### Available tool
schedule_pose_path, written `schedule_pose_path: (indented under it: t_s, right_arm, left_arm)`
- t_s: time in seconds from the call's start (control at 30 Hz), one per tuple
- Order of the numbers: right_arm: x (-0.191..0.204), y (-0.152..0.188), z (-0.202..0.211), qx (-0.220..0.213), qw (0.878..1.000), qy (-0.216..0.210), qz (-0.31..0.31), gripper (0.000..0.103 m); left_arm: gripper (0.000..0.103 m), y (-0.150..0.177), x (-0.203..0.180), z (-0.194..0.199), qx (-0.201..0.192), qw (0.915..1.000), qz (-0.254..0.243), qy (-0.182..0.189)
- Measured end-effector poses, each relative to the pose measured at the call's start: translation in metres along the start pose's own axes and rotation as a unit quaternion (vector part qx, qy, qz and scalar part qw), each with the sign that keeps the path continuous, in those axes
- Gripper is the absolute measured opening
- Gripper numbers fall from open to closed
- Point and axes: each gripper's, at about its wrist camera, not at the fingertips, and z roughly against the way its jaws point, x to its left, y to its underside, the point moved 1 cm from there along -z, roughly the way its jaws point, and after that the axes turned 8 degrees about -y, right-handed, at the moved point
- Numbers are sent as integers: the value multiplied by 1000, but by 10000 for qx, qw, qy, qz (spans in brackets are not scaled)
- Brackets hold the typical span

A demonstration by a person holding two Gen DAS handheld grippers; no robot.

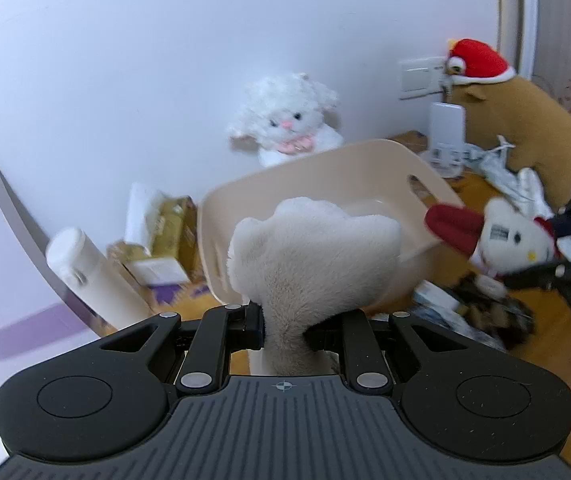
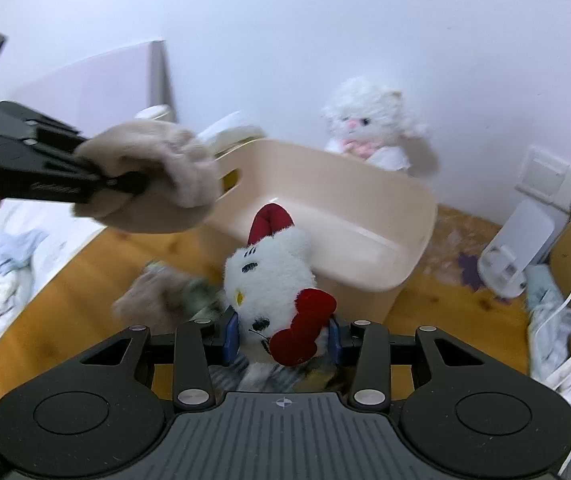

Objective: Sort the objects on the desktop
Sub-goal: 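Carry both plushes over the beige basket and open both grippers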

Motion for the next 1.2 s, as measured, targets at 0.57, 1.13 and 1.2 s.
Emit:
schedule_pose_path:
  t_s: [0.57,1.13,1.2]
  right_arm:
    - [-77,-35,-93,401,9888,669,-1272,39]
    - [-87,-34,-117,548,9838,423,-1656,70]
    - [-88,-33,-111,398,9816,296,-1843,90]
  left_arm:
    - [17,-36,-12,-124,699,9973,-206,-24]
    - [66,-27,-32,-175,1644,9861,93,230]
    - [70,-28,-28,-166,1452,9891,187,178]
